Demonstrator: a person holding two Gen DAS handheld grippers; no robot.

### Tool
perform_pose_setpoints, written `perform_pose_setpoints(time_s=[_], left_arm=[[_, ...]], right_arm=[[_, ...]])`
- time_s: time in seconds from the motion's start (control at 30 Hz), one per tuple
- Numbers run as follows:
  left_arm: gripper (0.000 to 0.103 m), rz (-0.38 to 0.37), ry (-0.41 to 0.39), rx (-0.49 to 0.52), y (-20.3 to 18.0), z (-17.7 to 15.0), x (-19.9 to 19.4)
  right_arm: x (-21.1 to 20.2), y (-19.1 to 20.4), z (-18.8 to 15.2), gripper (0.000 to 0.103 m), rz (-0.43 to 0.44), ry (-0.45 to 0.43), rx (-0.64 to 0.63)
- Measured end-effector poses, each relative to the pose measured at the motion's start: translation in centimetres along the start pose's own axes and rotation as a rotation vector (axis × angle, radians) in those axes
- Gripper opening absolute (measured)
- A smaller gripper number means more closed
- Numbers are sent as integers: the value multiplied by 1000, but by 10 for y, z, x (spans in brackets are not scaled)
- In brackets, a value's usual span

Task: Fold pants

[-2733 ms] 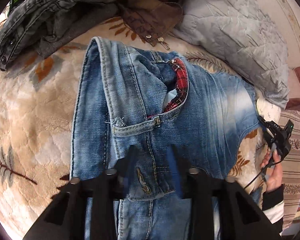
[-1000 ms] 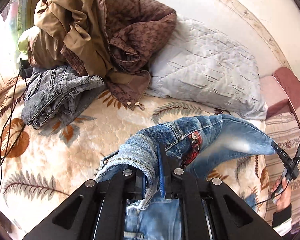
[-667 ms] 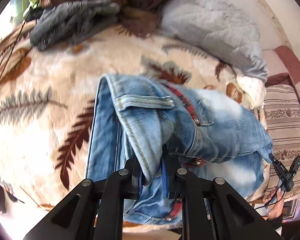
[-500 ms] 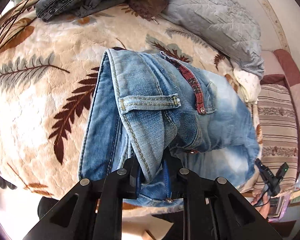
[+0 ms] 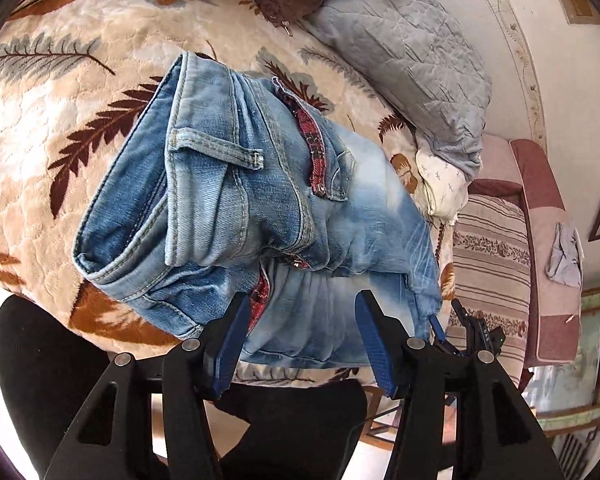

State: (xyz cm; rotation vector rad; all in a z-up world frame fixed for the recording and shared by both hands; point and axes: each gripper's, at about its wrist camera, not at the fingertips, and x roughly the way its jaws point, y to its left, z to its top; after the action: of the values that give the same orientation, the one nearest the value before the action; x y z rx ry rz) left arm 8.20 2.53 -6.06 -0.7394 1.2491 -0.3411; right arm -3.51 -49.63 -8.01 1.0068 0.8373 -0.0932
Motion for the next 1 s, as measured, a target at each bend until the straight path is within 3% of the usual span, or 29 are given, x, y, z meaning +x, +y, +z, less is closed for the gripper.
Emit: perform_pose_setpoints(time_s=[0.27,0.3,0.33,0.37,0.43,0.5,0.57,0.7,0.83,0.93,1.0], left_arm=[[51,147,-2,-85,3,41,50],[48,175,5,-86,2,47,56],[30,195,5,-79,1,53,60],[11,188,2,-51,-3,60,62],[11,205,-10,-32,-12,71,59],[11,198,-67,0,-25,78,39],[11,152,-129,38,-46,76,7],[11,101,-191,113,-49,46,-43],[12,113,-90,109,-6,2,-35],[12,200,39,57,35,-7,6],[12,206,73,14,52,-6,20]], right_arm=[[31,-17,16,72,40,16,152],[34,-19,18,72,41,16,160],[37,-19,20,68,42,13,164],[40,-19,22,62,51,11,159],[48,-13,30,4,33,38,132],[36,6,43,4,51,3,69],[8,36,52,3,124,-58,-25],[-55,80,36,3,188,-132,-220],[-79,48,-6,3,162,-106,-228],[-61,-3,-38,4,56,-39,-150],[-40,-38,-53,4,-12,23,-58]])
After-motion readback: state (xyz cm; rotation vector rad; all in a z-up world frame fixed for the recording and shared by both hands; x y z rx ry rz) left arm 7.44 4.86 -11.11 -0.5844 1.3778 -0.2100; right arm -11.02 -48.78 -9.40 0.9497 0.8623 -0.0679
